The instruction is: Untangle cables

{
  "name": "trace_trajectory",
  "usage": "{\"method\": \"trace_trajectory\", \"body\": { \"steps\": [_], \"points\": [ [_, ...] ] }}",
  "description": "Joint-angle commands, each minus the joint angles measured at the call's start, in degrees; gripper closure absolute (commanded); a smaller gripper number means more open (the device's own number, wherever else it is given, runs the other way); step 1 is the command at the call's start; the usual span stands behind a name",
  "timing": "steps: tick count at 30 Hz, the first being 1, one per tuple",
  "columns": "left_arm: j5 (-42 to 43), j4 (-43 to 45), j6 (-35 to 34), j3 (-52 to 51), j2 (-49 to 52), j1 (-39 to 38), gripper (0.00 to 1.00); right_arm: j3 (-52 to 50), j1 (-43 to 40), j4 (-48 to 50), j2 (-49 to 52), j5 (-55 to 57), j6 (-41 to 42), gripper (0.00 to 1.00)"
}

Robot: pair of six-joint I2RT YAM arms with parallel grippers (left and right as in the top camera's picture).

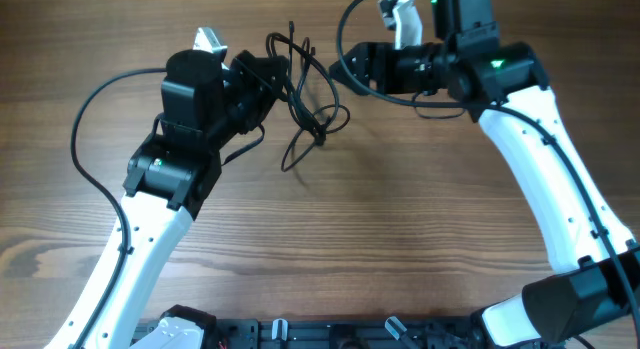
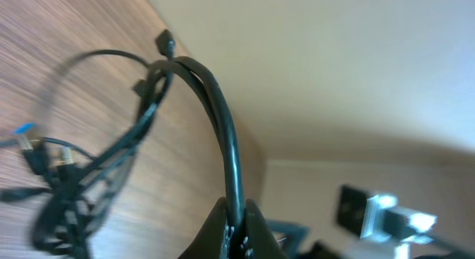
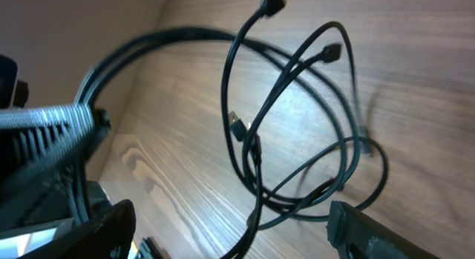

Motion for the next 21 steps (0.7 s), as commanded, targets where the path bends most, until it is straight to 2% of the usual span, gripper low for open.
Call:
{"method": "trace_trajectory", "body": {
  "steps": [1, 4, 7, 12, 16, 18, 21],
  "points": [
    [0.7, 2.19, -12.72, 0.17, -0.44, 0.26, 0.96, 0.48, 3.93, -0.2, 1.22, 7.69, 5.11, 0.15],
    [0.68, 2.12, -17.4, 0.17, -0.44, 0.26, 0.96, 0.48, 5.86, -0.72, 3.13, 12.07, 8.59, 0.15],
    [0.68, 2.12, -23.61, 0.17, -0.44, 0.26, 0.96, 0.48, 5.88, -1.31, 4.5, 12.24, 8.63, 0.16],
    [0.66, 2.14, -38.07, 0.17, -0.44, 0.26, 0.96, 0.5, 3.52, -0.98, 4.72, 12.55, -1.53, 0.12],
    [0.68, 2.91, -45.94, 0.17, -0.44, 0.26, 0.96, 0.48, 2.03, -1.11, 5.07, 10.84, -4.31, 0.11],
    [0.59, 4.07, -48.04, 0.17, -0.44, 0.26, 0.96, 0.48, 2.03, -1.73, 5.73, 11.58, -3.23, 0.11],
    [-0.7, 6.58, -50.16, 0.17, -0.44, 1.25, 0.96, 0.48, 1.77, -4.39, 7.19, 20.59, 3.56, 0.09]
  ]
}}
